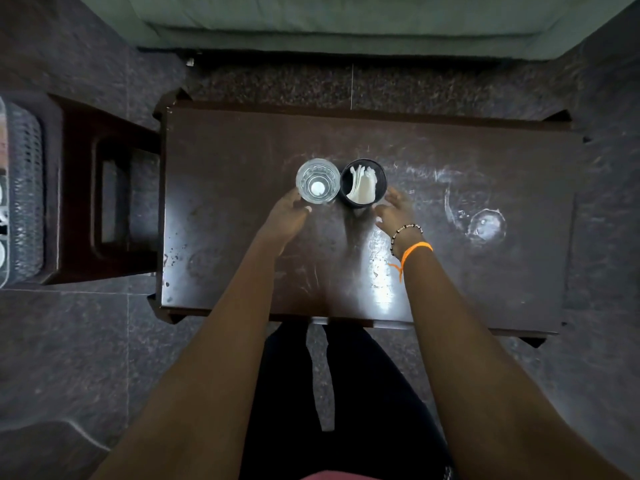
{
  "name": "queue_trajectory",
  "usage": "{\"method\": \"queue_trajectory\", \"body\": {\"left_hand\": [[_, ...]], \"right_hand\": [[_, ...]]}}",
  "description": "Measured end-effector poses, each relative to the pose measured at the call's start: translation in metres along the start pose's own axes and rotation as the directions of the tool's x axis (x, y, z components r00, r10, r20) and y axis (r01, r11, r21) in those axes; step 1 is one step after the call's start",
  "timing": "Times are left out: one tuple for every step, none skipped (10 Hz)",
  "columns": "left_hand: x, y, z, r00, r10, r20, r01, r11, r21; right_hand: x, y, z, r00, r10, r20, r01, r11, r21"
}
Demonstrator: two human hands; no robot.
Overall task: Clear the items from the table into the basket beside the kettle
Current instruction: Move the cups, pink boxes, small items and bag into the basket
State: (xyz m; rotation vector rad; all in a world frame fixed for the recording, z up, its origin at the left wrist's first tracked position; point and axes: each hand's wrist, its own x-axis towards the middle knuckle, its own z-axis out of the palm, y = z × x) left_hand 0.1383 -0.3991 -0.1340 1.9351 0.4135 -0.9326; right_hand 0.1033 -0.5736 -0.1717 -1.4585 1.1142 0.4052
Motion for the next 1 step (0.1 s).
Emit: {"method": "queue_trajectory", "body": {"left_hand": [[-0.0117, 0.0094, -0.0073, 0.996, -0.006, -0.09, 0.003, 1.0, -0.031]], "right_hand": [[-0.0108, -0.0088, -0.0053, 0.998, -0.007, -0.067, 0.002, 0.997, -0.074]]}}
